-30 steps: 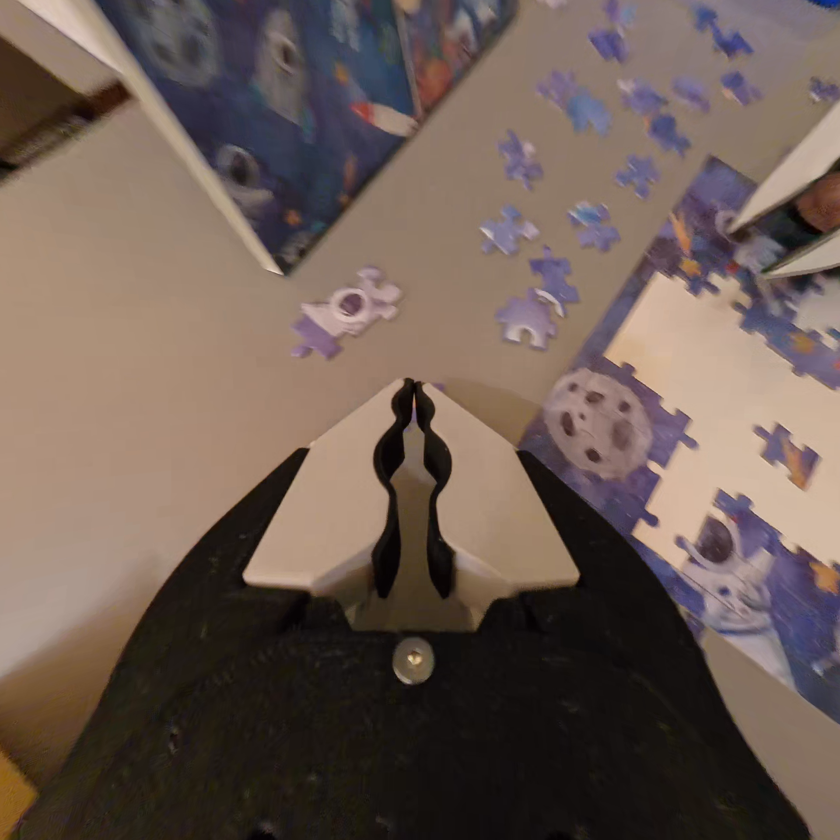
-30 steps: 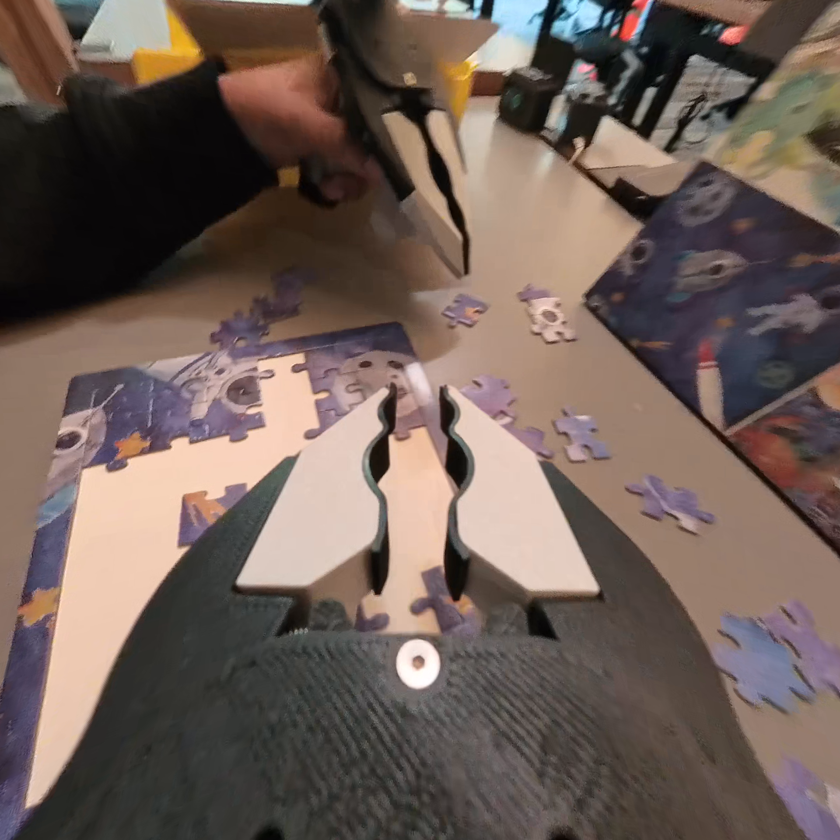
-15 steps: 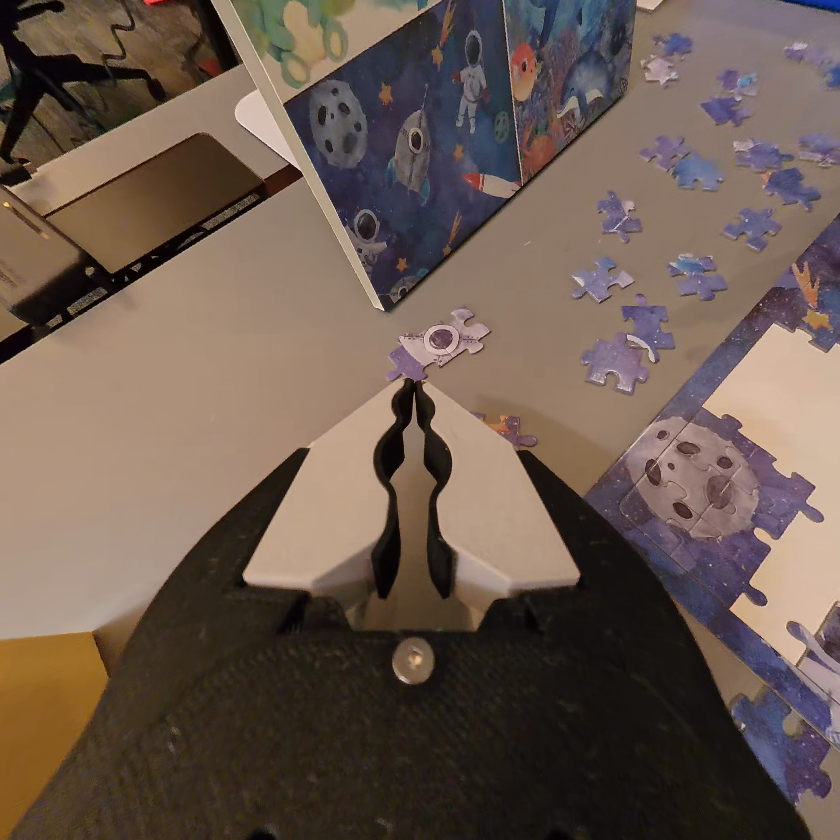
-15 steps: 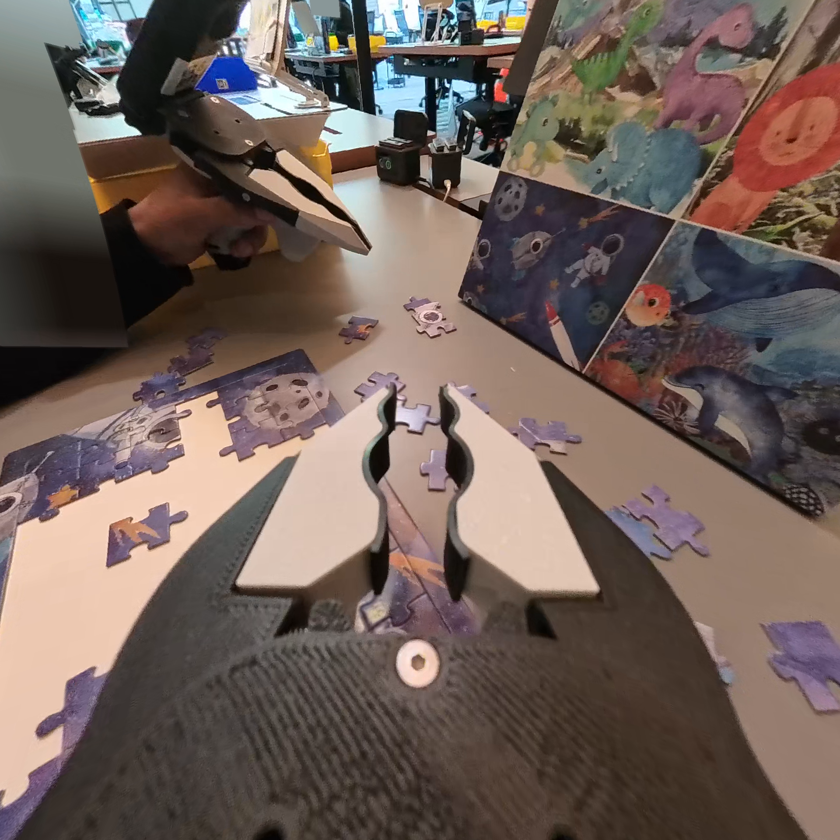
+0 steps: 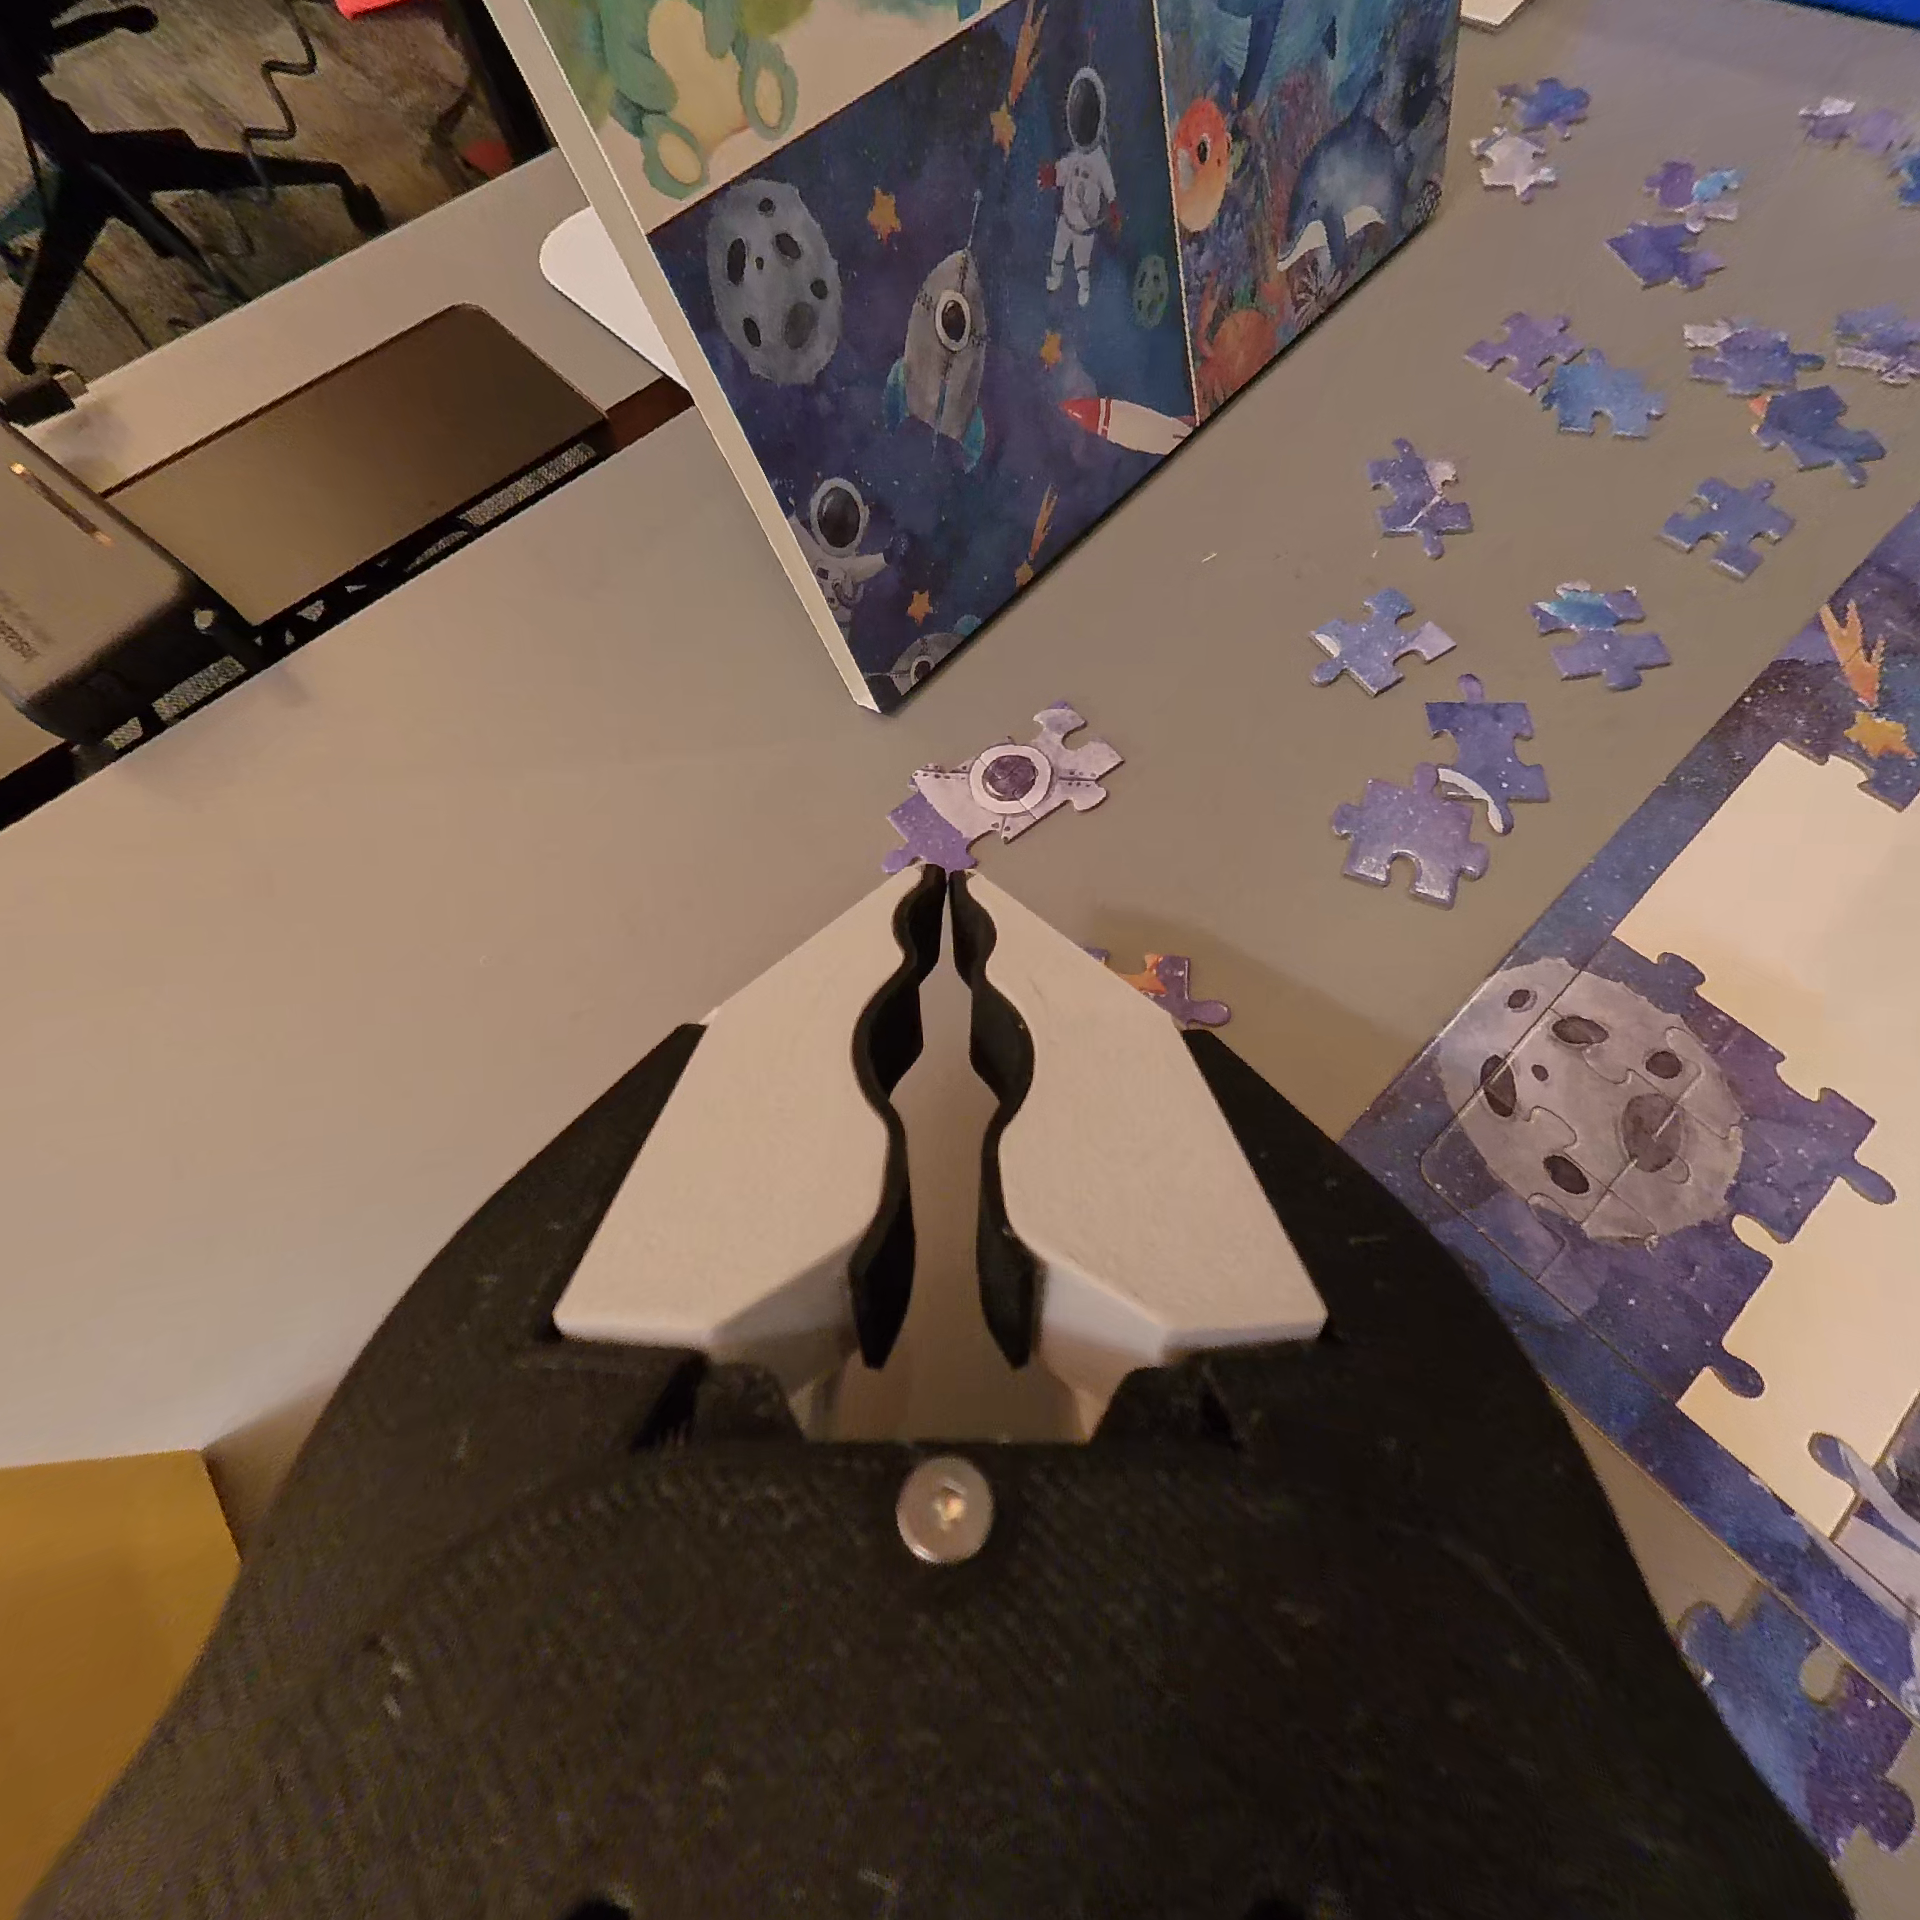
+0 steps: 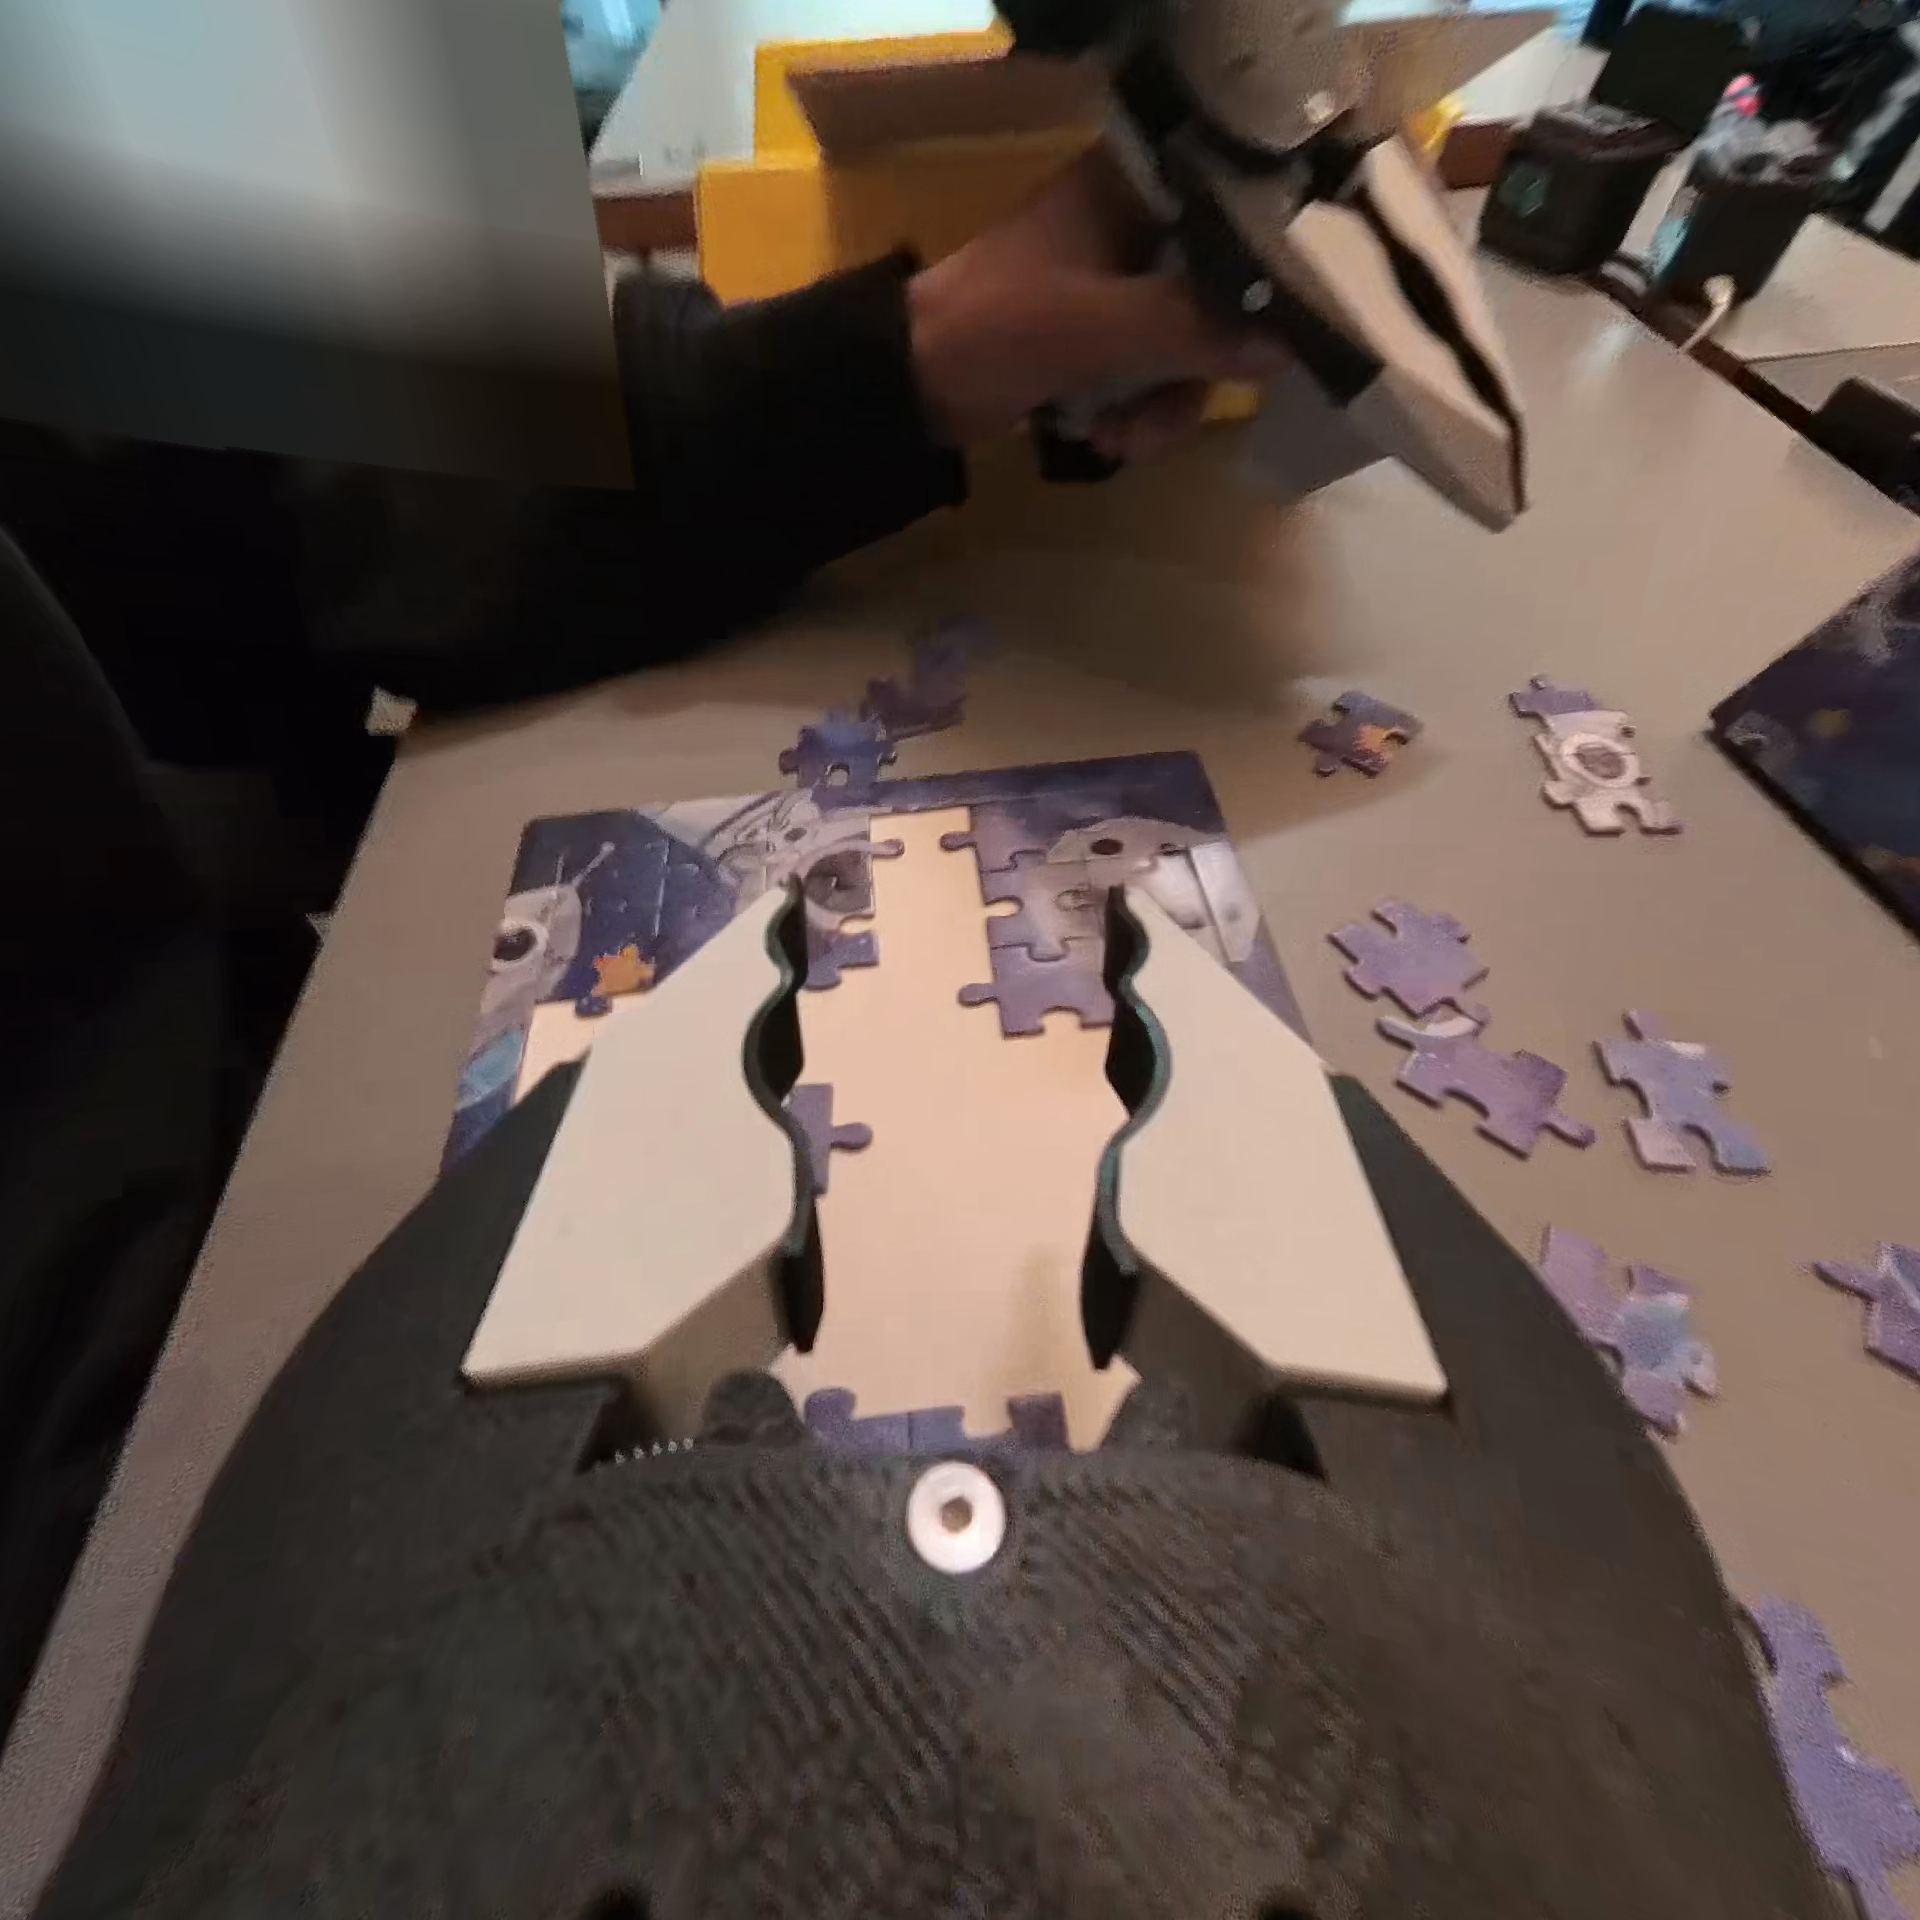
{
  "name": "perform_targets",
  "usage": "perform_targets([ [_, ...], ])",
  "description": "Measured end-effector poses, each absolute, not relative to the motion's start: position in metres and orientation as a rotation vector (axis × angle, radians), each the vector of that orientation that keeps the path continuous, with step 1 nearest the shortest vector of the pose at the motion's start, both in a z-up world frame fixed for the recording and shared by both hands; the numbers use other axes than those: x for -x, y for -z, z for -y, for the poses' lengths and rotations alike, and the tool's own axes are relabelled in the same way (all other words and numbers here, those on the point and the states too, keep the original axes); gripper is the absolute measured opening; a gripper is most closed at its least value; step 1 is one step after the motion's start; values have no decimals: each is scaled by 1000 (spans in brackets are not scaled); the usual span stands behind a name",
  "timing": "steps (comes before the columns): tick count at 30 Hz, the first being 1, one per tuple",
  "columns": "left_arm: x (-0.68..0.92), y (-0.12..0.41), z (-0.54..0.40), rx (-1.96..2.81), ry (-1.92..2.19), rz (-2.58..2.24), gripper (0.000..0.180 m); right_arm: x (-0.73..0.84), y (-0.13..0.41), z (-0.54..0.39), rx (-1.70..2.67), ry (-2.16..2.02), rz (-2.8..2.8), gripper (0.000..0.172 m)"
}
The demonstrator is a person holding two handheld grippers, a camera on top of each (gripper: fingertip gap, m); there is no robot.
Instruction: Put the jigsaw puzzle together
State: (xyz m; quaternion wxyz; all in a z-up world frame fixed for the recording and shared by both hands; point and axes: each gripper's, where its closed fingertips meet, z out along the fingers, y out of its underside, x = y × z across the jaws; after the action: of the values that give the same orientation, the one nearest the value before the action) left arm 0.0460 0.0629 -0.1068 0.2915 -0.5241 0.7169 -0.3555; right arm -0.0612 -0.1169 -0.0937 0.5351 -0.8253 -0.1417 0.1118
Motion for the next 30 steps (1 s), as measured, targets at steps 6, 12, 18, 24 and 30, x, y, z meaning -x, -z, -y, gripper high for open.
perform_targets([
  [6,-46,103,-61,1386,956,-1902,0,42,91,117,1966,-142,301,52],
  [12,-47,96,-56,1312,890,-1891,0,-11,57,131,1800,-175,48,46],
  [18,-47,96,-53,1275,837,-1895,0,-35,44,141,1703,-226,-58,45],
  [24,-49,86,-49,1224,883,-1840,0,-38,48,141,1718,-171,-51,43],
  [30,-50,81,-49,1212,893,-1811,0,-43,46,143,1712,-131,-59,41],
])
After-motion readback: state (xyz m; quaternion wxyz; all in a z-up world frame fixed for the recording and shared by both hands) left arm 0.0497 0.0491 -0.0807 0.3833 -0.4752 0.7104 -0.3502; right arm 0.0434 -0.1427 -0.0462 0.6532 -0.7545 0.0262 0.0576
